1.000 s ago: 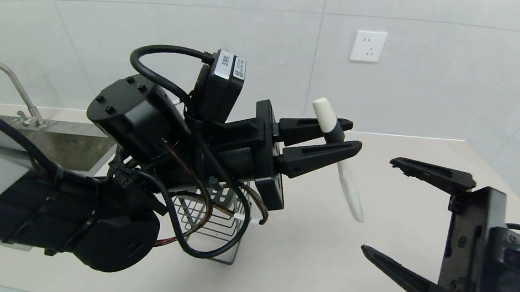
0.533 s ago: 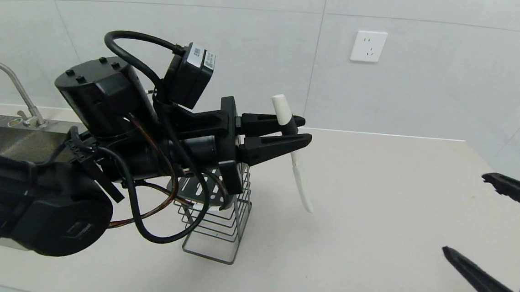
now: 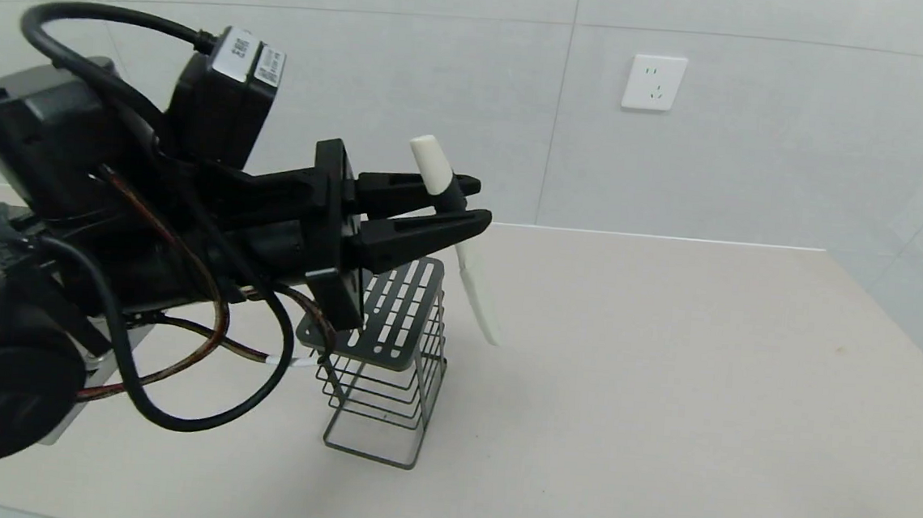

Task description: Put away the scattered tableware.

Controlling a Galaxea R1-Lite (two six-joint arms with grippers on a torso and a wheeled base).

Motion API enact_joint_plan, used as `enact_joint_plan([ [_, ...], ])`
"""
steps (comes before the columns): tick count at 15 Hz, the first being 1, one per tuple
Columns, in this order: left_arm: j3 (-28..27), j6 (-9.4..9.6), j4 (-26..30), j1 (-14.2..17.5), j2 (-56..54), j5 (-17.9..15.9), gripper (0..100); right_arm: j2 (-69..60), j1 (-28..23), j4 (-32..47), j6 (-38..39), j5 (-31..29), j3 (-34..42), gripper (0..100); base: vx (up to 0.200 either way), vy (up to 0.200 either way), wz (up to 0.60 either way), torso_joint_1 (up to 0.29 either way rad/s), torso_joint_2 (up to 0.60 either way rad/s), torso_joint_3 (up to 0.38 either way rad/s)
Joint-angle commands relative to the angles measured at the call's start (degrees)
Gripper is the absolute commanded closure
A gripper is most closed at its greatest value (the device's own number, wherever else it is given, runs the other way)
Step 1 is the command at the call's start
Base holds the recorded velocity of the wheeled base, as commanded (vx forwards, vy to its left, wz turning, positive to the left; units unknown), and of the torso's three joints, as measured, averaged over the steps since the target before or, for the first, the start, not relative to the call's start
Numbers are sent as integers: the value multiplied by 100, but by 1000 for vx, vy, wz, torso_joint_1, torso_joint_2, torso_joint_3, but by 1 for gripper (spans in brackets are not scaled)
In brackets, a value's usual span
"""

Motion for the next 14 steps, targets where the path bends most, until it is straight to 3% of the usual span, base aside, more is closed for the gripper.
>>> enact_joint_plan([
  [1, 9, 128, 444, 276, -612, -3, 100, -1126, -257, 613, -1, -4, 5, 100, 0, 0, 0, 0, 0, 0],
  [2, 0, 287, 848, 435, -841, -3, 100, -1583, -293, 1079, -1, -4, 5, 100, 0, 0, 0, 0, 0, 0],
  [3, 0, 559, 1420, 637, -1122, -3, 100, -2304, -301, 1940, 8, -4, 5, 100, 0, 0, 0, 0, 0, 0],
  [5, -70, 1016, 1833, 909, -1228, -3, 100, -3183, -477, 2916, 17, -4, 5, 100, 0, 0, 0, 0, 0, 0],
  [7, -150, 1262, 1973, 1103, -1219, -12, 100, -3772, -635, 3540, 52, -4, -4, 100, 0, 0, 0, 0, 0, 0],
  [9, -352, 1324, 2044, 1129, -1210, -21, 100, -4440, -846, 4471, 254, -144, 5, 100, 0, 0, 0, 0, 0, 0],
  [11, -431, 1403, 2052, 1076, -1157, -117, 100, -4659, -881, 5623, 887, -1313, 5, 100, 0, 0, 0, 0, 0, 0],
  [13, -510, 1429, 2044, 1129, -964, -636, 100, -4659, -881, 6616, 1810, -2025, 5, 100, 0, 0, 0, 0, 0, 0],
  [14, -624, 1491, 2044, 1129, -850, -715, 100, -4659, -881, 7064, 2021, -2113, 5, 100, 0, 0, 0, 0, 0, 0],
])
